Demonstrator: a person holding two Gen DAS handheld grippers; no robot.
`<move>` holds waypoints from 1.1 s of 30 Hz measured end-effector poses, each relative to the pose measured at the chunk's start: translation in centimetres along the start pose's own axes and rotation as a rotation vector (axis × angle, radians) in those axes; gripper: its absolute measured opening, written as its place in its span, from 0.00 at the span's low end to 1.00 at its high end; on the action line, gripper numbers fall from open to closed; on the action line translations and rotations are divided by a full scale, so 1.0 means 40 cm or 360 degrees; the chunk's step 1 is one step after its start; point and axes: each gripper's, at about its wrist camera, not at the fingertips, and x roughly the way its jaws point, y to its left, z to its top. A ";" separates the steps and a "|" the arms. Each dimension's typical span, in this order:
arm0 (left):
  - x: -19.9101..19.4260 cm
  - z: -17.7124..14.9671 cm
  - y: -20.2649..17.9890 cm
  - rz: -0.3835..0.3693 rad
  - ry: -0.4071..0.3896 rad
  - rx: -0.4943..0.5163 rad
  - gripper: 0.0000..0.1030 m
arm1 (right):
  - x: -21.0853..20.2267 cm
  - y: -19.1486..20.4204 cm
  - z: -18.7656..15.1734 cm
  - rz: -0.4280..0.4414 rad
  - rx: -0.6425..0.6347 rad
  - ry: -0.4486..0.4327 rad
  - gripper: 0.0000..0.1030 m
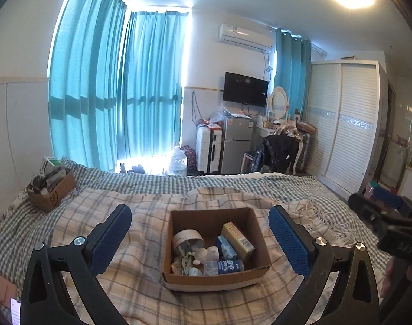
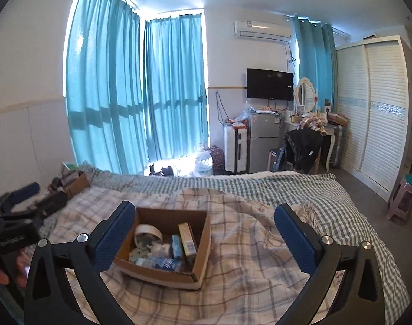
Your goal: Organize objects
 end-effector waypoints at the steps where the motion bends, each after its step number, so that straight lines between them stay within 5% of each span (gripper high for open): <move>1: 0.000 -0.022 0.003 0.0020 -0.0008 -0.0001 1.00 | 0.011 0.002 -0.025 -0.0006 -0.0012 0.0023 1.00; 7: -0.013 -0.113 0.016 0.0107 -0.0037 -0.0012 1.00 | 0.030 0.004 -0.125 -0.0122 -0.0080 -0.0013 1.00; 13: -0.034 -0.184 0.022 0.0148 -0.0070 -0.0026 1.00 | 0.044 0.018 -0.177 -0.0080 -0.0081 0.0031 1.00; 33: -0.039 -0.207 -0.006 0.0105 -0.0003 0.0003 1.00 | 0.026 0.012 -0.192 -0.0080 -0.0060 0.0054 1.00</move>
